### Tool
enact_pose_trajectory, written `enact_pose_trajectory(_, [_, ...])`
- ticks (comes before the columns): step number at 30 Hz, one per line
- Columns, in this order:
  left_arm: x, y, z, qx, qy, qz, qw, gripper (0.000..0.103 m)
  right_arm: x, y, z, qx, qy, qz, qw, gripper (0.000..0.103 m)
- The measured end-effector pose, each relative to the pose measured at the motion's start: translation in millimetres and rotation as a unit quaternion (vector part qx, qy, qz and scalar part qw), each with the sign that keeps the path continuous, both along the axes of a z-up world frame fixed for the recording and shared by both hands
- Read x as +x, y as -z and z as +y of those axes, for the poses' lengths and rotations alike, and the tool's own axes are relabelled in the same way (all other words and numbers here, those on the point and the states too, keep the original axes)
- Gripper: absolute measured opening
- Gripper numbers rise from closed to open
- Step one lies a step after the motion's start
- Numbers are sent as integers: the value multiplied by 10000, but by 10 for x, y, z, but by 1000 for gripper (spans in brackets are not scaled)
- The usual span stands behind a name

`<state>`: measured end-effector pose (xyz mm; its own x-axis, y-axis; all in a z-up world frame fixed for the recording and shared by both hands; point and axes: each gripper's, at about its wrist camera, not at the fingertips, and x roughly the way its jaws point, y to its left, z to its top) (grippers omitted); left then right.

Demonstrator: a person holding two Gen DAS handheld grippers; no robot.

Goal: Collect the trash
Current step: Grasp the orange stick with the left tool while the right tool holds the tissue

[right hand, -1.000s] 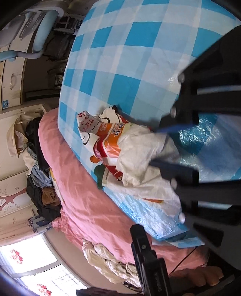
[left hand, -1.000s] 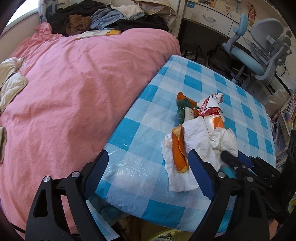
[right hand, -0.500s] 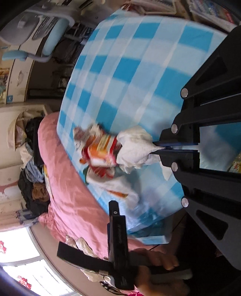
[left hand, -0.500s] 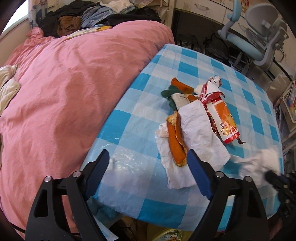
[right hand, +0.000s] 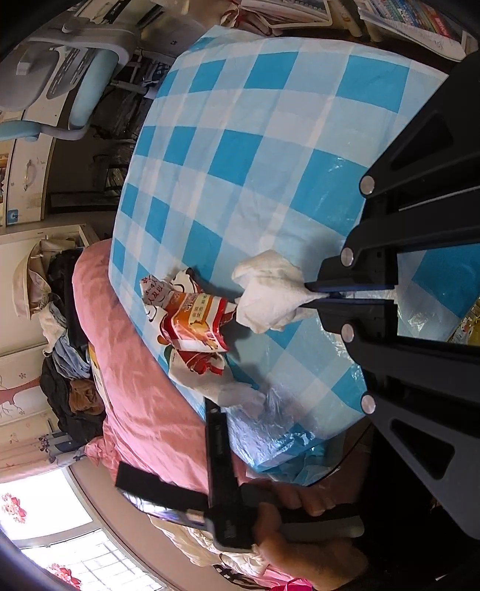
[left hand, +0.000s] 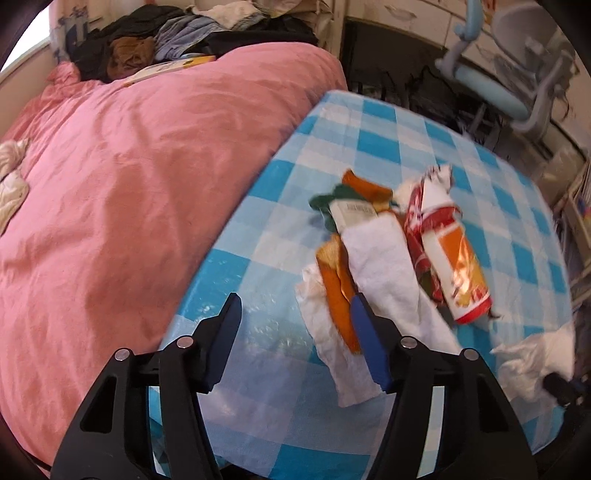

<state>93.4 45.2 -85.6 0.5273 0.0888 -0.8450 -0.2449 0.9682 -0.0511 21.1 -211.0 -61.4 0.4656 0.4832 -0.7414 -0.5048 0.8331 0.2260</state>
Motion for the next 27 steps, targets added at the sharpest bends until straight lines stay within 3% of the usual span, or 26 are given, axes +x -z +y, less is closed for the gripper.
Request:
enact_pose_trajectory(10, [153, 99, -147, 46, 336, 122, 9994, 57, 11, 26, 14, 4, -24, 77, 10000, 3])
enact_pose_trajectory(13, [205, 170, -148, -121, 396, 231, 9989, 56, 26, 60, 28, -54, -23, 146, 9999, 4])
enact_pose_trajectory(15, [211, 177, -172, -138, 461, 222, 9986, 43, 32, 74, 37, -64, -42, 161, 9998, 4])
enact_pose_trajectory(16, [213, 166, -185, -272, 557, 226, 9978, 28, 34, 78, 41, -65, -53, 161, 9998, 4])
enact_pose_trajectory(17, [207, 161, -189, -348, 586, 236, 9974, 24, 29, 75, 45, -61, -64, 146, 9999, 4])
enact_pose_trajectory(23, [89, 51, -100, -674, 496, 156, 9964, 18, -19, -15, 3, 104, -36, -69, 9999, 3])
enact_pose_trajectory(27, [-62, -100, -28, -612, 419, -35, 9972, 17, -19, -60, -18, 192, 19, -135, 9997, 3])
